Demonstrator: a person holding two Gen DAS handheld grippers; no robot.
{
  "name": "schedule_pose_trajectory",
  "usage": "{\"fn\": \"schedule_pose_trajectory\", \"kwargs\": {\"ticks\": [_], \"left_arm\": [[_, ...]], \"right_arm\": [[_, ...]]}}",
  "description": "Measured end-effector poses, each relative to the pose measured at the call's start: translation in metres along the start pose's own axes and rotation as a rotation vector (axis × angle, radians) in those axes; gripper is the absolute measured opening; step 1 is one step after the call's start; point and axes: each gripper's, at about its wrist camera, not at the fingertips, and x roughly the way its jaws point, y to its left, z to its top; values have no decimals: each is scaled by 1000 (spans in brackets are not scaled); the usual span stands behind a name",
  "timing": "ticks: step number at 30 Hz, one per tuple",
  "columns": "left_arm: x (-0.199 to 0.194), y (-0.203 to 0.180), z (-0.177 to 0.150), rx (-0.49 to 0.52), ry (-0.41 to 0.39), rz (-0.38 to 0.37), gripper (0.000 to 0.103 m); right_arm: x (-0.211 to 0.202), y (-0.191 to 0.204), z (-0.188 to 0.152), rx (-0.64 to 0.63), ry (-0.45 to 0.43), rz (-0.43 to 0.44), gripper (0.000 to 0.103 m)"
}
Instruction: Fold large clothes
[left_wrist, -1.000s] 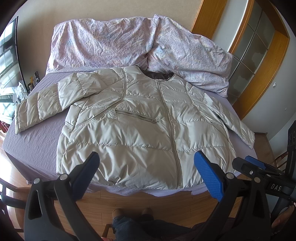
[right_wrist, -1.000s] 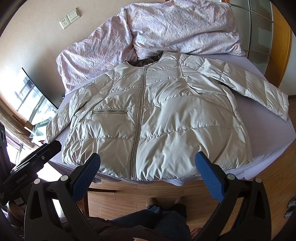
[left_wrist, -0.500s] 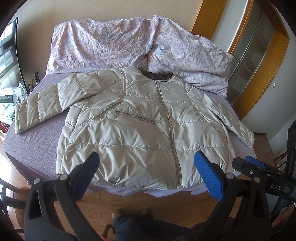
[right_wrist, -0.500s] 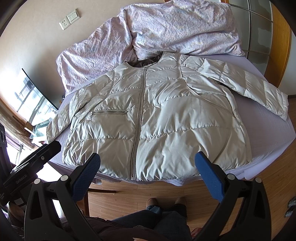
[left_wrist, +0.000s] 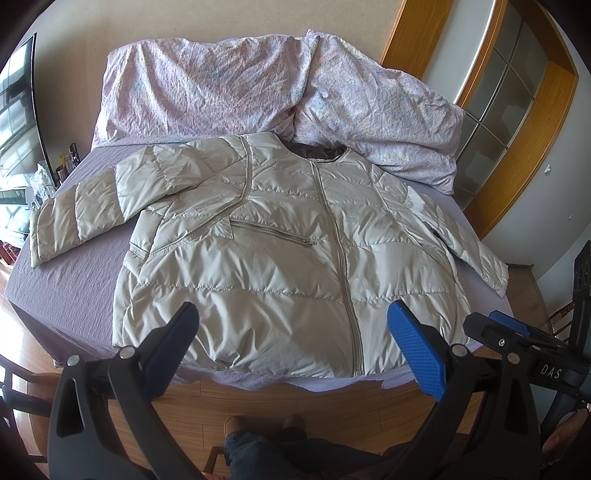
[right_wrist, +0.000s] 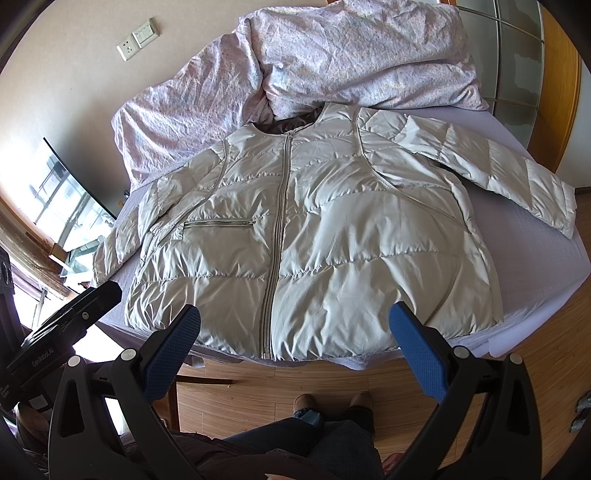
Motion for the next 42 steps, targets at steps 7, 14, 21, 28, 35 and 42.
{"fn": "schedule_pose_trajectory", "kwargs": {"ticks": [7,14,21,28,35,42], "left_arm": [[0,0,0,0,0,0,101],[0,0,0,0,0,1,101],[0,0,0,1,0,1,101],[0,0,0,1,1,2,101],[2,1,2,5,0,35,101],[22,-7,16,19,5,100,101]], "right_arm": [[1,0,0,1,0,1,102],[1,-1,1,2,1,2,102],[3,0,2,1,2,2,102],[6,-1,3,2,1,3,102],[16,-9,3,26,4,4,102],[30,-43,23,95,-5,-25,102]]}}
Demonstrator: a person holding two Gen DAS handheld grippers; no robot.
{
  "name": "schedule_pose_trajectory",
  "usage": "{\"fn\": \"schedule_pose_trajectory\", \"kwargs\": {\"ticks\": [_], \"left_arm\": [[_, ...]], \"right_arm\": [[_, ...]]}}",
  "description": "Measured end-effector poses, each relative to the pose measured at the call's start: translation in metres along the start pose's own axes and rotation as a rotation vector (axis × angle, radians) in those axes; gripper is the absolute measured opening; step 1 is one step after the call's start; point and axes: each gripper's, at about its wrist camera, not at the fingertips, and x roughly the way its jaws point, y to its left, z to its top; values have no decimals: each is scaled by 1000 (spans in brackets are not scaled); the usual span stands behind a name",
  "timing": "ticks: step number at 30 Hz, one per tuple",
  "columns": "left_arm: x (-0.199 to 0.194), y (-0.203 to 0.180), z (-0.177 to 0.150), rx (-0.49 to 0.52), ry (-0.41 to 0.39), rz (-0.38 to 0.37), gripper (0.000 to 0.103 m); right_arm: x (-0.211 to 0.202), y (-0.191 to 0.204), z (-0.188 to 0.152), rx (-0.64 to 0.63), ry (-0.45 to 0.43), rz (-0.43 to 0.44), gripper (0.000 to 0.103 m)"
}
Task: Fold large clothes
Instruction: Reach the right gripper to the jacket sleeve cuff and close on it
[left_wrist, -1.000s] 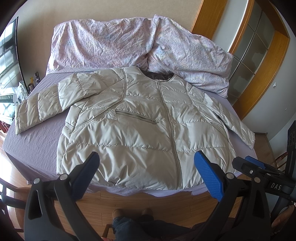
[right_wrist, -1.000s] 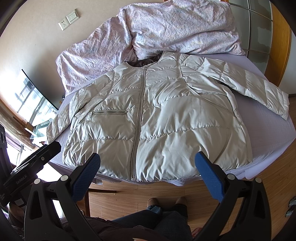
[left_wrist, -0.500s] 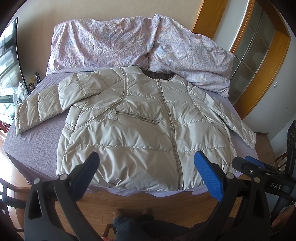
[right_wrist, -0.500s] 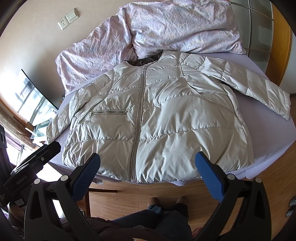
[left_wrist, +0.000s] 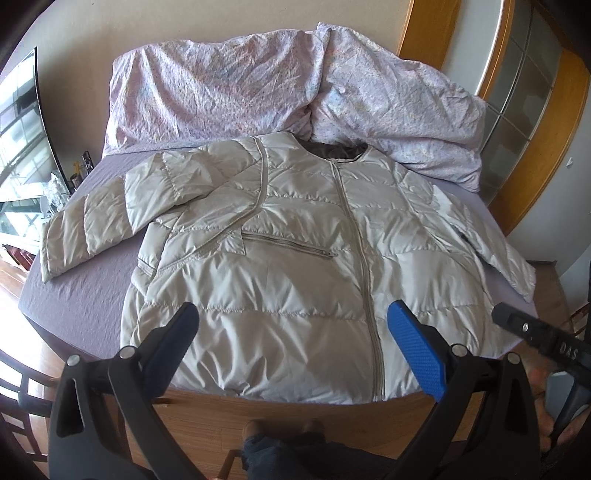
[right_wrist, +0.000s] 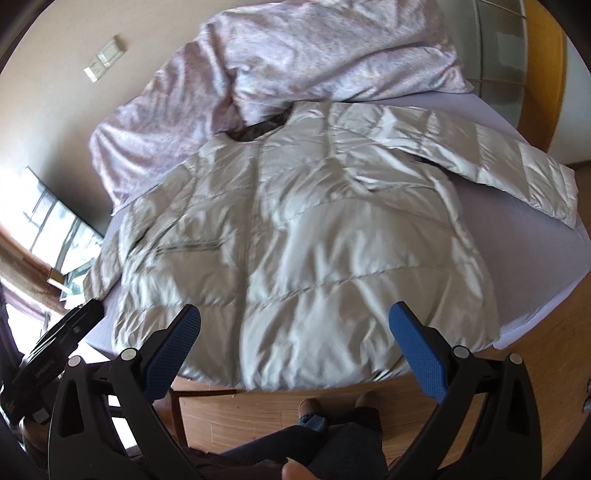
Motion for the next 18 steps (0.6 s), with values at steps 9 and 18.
{"fn": "schedule_pose_trajectory", "kwargs": {"ticks": [9,18], "left_arm": [[25,-6,15,-38,23,40,101],[46,-19,29,-81,46,78,101]], "right_arm": [[35,-75,55,86,23,-142,100],[50,-189,123,196,-44,-382,94]]}}
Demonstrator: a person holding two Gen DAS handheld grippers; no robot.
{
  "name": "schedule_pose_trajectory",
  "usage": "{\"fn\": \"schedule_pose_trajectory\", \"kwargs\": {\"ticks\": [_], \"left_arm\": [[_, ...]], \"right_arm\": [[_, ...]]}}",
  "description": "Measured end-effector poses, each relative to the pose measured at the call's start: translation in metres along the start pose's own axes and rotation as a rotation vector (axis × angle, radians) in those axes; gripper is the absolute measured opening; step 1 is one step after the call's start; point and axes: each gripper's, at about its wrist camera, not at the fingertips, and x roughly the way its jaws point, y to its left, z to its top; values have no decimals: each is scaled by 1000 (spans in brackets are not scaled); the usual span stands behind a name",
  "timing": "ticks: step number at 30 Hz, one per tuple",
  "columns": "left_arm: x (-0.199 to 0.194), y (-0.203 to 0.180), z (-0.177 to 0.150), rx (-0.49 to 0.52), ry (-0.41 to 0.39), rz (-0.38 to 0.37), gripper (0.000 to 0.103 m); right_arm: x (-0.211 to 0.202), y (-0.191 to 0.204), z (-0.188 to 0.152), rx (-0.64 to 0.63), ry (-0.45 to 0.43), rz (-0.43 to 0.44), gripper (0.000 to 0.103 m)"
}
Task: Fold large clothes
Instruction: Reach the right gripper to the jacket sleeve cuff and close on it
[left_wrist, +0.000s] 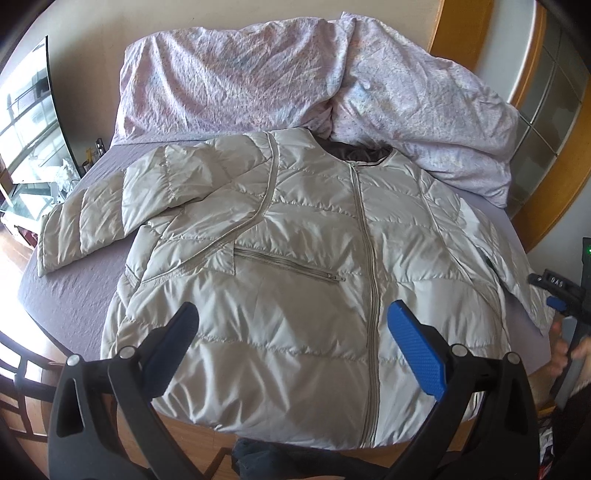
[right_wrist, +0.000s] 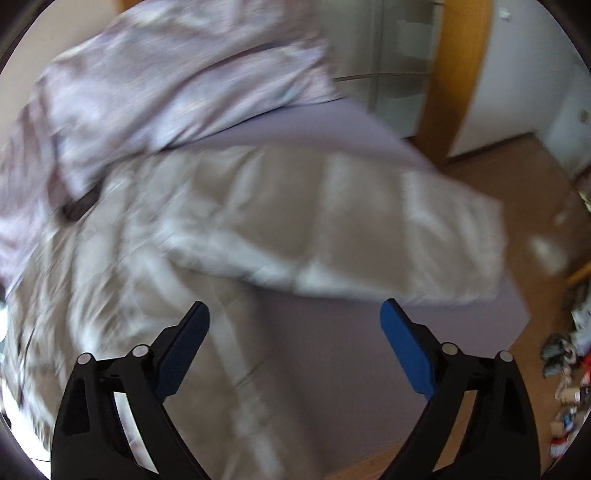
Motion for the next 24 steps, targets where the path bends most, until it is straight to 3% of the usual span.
{"fn": "schedule_pose_trajectory", "kwargs": {"ticks": [5,9,18,24], "left_arm": [[10,-7,3,-18,25,7,101],[14,-17,5,-11,35,9,101],[17,-27,6,-4,44,9,101],[19,-35,5,2,53,9,101]], "right_arm": [[26,-70,38,114,-1,-113,87],[50,-125,52,211,54,-164,79],[69,-201,41,430,143,-132,77],[90,-204,30,445,188,-85,74]]}}
